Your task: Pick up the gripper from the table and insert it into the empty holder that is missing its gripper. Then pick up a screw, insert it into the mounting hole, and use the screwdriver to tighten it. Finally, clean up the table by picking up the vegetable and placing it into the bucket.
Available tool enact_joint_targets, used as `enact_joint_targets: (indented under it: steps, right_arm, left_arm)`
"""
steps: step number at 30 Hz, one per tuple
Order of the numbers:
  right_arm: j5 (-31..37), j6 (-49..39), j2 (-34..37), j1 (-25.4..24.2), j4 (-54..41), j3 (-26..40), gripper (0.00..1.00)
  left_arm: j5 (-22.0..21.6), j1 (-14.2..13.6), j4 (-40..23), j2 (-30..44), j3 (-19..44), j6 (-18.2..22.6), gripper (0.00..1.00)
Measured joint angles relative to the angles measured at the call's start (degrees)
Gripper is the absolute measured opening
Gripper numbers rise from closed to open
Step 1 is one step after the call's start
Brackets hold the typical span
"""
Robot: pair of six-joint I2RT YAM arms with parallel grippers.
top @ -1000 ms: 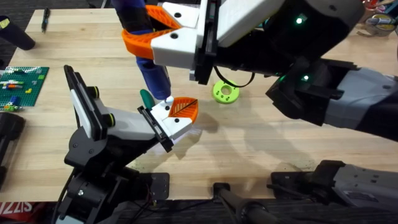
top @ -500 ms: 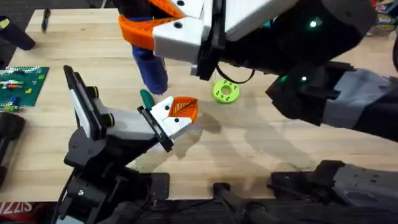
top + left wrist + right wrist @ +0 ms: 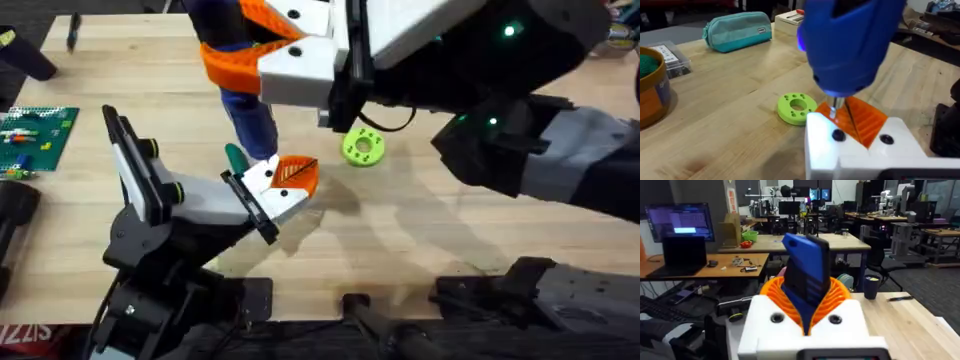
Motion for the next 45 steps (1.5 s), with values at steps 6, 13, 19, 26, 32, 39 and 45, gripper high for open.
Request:
enact_joint_targets:
  steps: [6, 13, 19, 26, 32, 39, 45]
  right_arm:
    - [-0.5, 0.2, 0.0, 0.0, -0.3, 0.0, 0.041]
    - [-2.0, 0.2, 0.0, 0.0, -0.4, 0.0, 0.041]
    - [-2.8, 0.2, 0.0, 0.2, -0.5, 0.0, 0.041]
    - [-2.9, 0.2, 0.0, 0.4, -0.4, 0.0, 0.041]
    - [-2.6, 0.2, 0.0, 0.4, -0.4, 0.0, 0.041]
    - [-2.6, 0.2, 1.0, 0.4, -0.5, 0.0, 0.041]
    - [-2.3, 0.6, 2.0, 0.4, -0.2, 0.0, 0.045]
  left_arm:
    - [0.0, 0.0, 0.0, 0.0, 0.0, 0.0, 0.014]
    - [0.0, 0.0, 0.0, 0.0, 0.0, 0.0, 0.014]
    - [0.0, 0.0, 0.0, 0.0, 0.0, 0.0, 0.014]
    - [0.0, 0.0, 0.0, 0.0, 0.0, 0.0, 0.014]
    - [0.0, 0.0, 0.0, 0.0, 0.0, 0.0, 0.014]
    - [0.0, 0.0, 0.0, 0.0, 0.0, 0.0, 0.014]
    - [0.0, 0.0, 0.0, 0.0, 0.0, 0.0, 0.014]
